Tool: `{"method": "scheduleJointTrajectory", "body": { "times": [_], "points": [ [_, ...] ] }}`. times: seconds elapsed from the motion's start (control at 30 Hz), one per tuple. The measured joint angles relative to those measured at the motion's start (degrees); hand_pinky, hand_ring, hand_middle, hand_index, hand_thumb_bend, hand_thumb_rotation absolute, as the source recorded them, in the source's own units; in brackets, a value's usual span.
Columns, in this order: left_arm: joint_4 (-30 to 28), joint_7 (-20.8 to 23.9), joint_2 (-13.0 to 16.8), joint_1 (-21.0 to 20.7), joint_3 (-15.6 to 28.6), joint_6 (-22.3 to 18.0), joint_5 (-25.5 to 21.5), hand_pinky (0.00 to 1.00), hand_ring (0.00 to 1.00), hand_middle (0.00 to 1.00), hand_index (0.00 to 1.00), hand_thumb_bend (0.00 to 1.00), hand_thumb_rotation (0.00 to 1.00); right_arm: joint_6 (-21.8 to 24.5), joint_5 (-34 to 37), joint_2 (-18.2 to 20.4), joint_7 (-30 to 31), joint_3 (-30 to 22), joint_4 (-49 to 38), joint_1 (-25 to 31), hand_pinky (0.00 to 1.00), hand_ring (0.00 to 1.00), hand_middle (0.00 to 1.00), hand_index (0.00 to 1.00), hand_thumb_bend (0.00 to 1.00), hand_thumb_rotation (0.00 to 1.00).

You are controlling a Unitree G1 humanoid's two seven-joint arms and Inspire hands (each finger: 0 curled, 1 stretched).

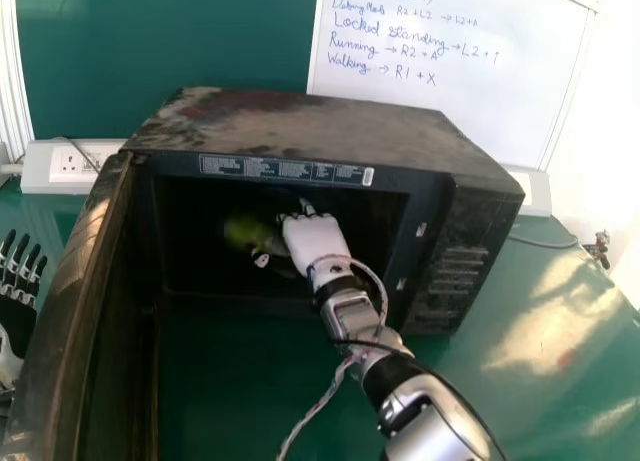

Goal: Put biscuit inside oven

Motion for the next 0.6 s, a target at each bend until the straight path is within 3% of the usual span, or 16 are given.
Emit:
{"method": "scheduleJointTrajectory", "body": {
  "times": [0.07,0.23,0.37,0.4,0.47,0.6],
  "points": [
    [0.1,0.0,0.0,0.0,0.0,0.0,0.0,0.39,0.64,0.74,0.91,0.0,0.0,1.6,0.0,0.4,1.3,0.2,-0.8,0.0,0.7,0.81,0.87,0.86,0.95,0.63],
    [0.3,0.0,0.0,-0.2,0.0,-0.1,0.0,0.33,0.64,0.74,0.91,0.0,0.0,4.0,-0.1,0.8,3.5,0.8,-2.8,0.0,0.77,0.84,0.9,0.9,1.0,0.65],
    [0.2,0.1,0.0,-0.1,0.0,-0.1,0.0,0.41,0.65,0.75,0.92,0.0,0.0,4.5,0.9,0.7,6.3,0.6,-4.1,0.0,0.84,0.88,0.93,0.93,1.0,0.68],
    [0.2,0.1,0.0,-0.1,0.0,-0.1,0.0,0.2,0.65,0.75,0.93,0.0,0.0,4.7,1.1,0.6,6.9,0.6,-4.5,0.0,0.84,0.89,0.94,0.93,1.0,0.68],
    [0.0,0.1,0.0,-0.1,0.0,-0.1,0.0,0.04,0.65,0.75,0.93,0.0,0.0,5.2,1.4,0.5,7.7,0.6,-5.3,0.0,0.85,0.89,0.94,0.93,1.0,0.7],
    [-0.1,0.1,0.0,-0.1,0.0,-0.1,0.0,0.0,0.66,0.75,0.93,0.0,0.0,5.6,1.4,0.0,8.8,0.6,-6.6,0.2,0.87,0.91,0.94,0.94,1.0,0.73]
  ]
}}
